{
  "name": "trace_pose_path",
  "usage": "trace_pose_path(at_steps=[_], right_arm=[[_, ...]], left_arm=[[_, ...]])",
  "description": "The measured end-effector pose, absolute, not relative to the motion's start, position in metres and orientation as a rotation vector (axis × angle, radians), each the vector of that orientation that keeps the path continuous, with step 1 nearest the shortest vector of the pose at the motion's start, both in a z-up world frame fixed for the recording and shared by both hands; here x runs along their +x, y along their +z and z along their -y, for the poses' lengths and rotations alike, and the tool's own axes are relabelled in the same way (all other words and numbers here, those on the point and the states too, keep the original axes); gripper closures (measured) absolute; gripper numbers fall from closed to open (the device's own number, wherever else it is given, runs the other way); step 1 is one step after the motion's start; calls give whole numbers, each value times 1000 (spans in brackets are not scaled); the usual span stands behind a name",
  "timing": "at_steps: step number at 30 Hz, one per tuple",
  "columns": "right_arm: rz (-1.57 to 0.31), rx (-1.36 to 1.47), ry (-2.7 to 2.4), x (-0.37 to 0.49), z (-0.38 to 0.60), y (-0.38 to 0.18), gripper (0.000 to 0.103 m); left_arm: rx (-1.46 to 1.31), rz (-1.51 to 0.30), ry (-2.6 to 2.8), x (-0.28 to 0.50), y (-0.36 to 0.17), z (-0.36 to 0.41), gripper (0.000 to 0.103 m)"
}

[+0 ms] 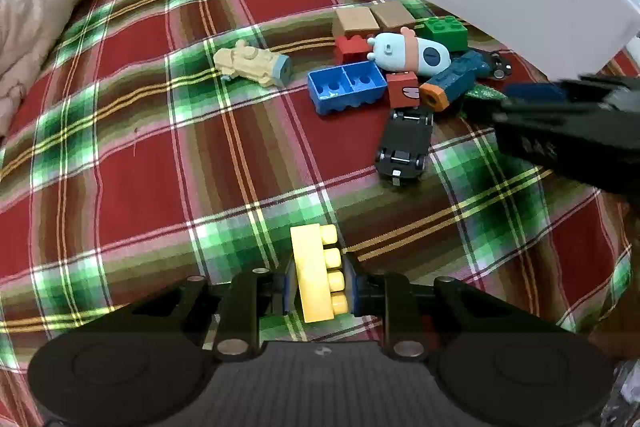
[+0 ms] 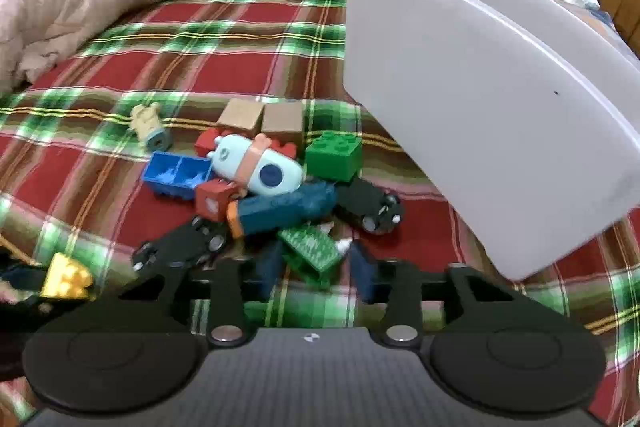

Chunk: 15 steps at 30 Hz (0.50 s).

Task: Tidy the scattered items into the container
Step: 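Carry the yellow block in the left tool and green block in the right tool into the bin, releasing both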

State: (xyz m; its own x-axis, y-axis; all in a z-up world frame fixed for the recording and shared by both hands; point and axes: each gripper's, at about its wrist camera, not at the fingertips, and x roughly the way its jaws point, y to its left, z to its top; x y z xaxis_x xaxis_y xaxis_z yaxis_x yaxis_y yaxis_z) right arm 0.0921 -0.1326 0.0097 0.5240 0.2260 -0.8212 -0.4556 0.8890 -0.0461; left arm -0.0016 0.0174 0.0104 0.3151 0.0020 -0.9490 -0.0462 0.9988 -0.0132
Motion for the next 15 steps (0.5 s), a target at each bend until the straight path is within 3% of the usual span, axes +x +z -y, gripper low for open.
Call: trace_pose_path(at_steps=[6, 9, 15], right_arm=[[-967, -264, 400, 89, 135, 4, 71], [-972, -237, 406, 76, 140, 11, 71], [-971, -189, 385, 48, 151, 30, 71]], left_arm=[[-16, -1246, 33, 19, 4, 10, 76], [10, -1327, -24, -2, 13, -9, 76], [19, -1250, -48, -4, 45, -8, 76]])
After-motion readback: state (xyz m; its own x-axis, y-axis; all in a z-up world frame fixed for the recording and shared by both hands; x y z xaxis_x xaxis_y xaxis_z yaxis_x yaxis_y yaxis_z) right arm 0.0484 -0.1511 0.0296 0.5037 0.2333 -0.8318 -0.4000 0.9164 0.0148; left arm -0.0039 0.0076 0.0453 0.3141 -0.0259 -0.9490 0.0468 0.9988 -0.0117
